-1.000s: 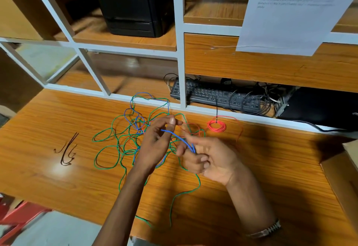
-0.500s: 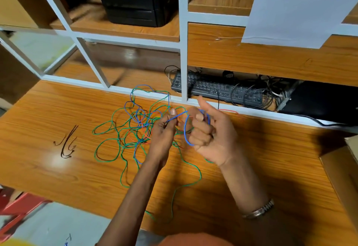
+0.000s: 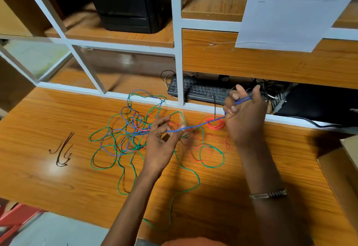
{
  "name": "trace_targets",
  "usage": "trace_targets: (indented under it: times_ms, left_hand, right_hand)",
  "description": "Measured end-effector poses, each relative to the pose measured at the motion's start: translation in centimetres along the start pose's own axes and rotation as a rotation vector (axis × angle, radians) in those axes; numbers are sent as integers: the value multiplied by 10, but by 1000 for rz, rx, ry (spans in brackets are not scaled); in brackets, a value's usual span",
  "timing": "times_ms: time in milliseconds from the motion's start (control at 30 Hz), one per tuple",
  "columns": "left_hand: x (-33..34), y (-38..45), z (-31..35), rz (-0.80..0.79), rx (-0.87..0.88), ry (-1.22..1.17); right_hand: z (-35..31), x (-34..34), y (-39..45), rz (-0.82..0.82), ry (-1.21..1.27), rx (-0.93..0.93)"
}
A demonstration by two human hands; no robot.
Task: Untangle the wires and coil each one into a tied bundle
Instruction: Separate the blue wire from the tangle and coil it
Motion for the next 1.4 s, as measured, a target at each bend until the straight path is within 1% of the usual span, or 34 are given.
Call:
trace_targets:
  times_ms: [67,133,167,200,267,300,333,367,400,467,567,667,767,833,900,967,1033,1067,1133,1167,1233,1300,1333,1400]
  left_hand:
    - [9,-3,14,-44,118,30]
    - [13,-5,34,-53,267,68]
    - [13,-4,39,-57,310,63]
    - [13,-3,44,-60,333,59]
    - [13,-1,52,-73,354,68]
    - [13,-1,54,-73,362,73]
    - [12,1,54,-73,362,70]
    - [11,3,53,-78,350,66]
    - [11,6,50,-92,328,58]
    - [8,11,44,-113,306,51]
    - [-2,18,40,-89,290,58]
    - [-3,22,29,-67,168,-57]
    - [-6,23,14,7,25,-197]
    - [-8,21,1,48,-69,-298]
    - [-3,18,-12,37,-169,-454]
    - [4,11,-19,18,-251,-525]
    - [12,5,-14,-14,-239,-500]
    - [16,3,-11,-26,-220,-438]
    - [19,0,4,-36,-102,-172]
    - [20,-1,12,-28,-17,-44]
    - [26,-7,31,-59,196,86]
    - [40,-18,53,-155,415,182]
    - [46,-23,62,-189,505,223]
    - [52,-27,73,-223,608,289]
  right_hand:
    - [3,0,1,101,-288,-76]
    - [12,4,-3,165,-628,-127]
    - [18,2,-5,175,-777,-126]
    - [28,-3,-6,162,-912,-92]
    - [54,-15,-9,74,-1174,44]
    - [68,-19,-13,-4,-1257,103]
    - [83,-19,-18,-90,-1278,164]
    - [96,-18,-26,-160,-1242,240]
    - [108,-18,-36,-198,-1156,335]
    - [123,-16,-58,-258,-931,521]
    - [136,-12,-83,-426,-730,751]
    - [146,5,-103,-640,-526,903]
    - [144,32,-118,-744,-185,1005]
    - [130,51,-118,-798,-16,960]
    - [108,65,-112,-829,111,866]
    - [84,76,-105,-839,264,756]
    - [61,82,-95,-798,461,651]
    - [51,83,-89,-772,554,597]
    - [34,77,-74,-701,655,477]
    - [28,73,-66,-658,650,417]
    - [19,58,-48,-517,503,261]
    - [8,37,-34,-289,236,78]
    - [5,27,-31,-202,118,-3]
    - [7,20,-32,-123,-101,-92]
Point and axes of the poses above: each hand's wrist, its own y-axis towards the middle knuckle, its own x-axis out of the palm, z = x × y, the point moved 8 cm from there along y, towards the middle knuckle, and after that the axes turned 1 degree about -z, right-handed, at the moved point
